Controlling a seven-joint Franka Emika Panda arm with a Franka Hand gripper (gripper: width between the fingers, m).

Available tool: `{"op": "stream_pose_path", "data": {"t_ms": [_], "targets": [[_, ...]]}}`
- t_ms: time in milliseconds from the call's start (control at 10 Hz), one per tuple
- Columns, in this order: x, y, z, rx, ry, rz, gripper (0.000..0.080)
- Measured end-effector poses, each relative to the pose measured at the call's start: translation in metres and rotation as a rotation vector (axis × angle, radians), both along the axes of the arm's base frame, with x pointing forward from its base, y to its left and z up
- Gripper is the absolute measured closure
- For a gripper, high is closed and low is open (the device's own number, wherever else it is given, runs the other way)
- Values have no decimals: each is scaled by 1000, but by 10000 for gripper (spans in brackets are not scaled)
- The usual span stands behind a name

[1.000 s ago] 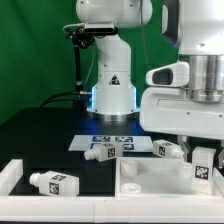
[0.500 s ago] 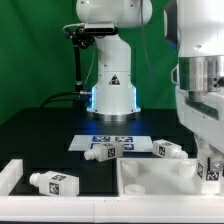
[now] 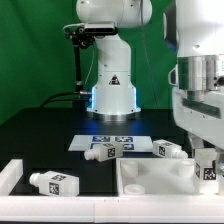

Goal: Assemble one leg

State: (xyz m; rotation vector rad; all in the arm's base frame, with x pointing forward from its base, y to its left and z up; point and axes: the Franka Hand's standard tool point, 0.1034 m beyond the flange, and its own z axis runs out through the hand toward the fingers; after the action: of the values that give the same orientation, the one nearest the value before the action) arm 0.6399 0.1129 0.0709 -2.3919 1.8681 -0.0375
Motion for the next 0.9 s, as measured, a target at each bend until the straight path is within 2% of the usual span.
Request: {"op": "stream_pose_path", "data": {"t_ms": [100,200,500,600,700,800,900], "targets": [[-1,3,0,-16,-7,216,169],[-2,4,-1,-25,-13,348,155],[-1,2,-1,-49,-27,557,151],[-1,1,0,-76,-31,695,151],[-1,2,0,-123,-36,925,151],[1,1,0,-142,-50,1099,151],[4,-3,2,-148,-61,1160,151]]}}
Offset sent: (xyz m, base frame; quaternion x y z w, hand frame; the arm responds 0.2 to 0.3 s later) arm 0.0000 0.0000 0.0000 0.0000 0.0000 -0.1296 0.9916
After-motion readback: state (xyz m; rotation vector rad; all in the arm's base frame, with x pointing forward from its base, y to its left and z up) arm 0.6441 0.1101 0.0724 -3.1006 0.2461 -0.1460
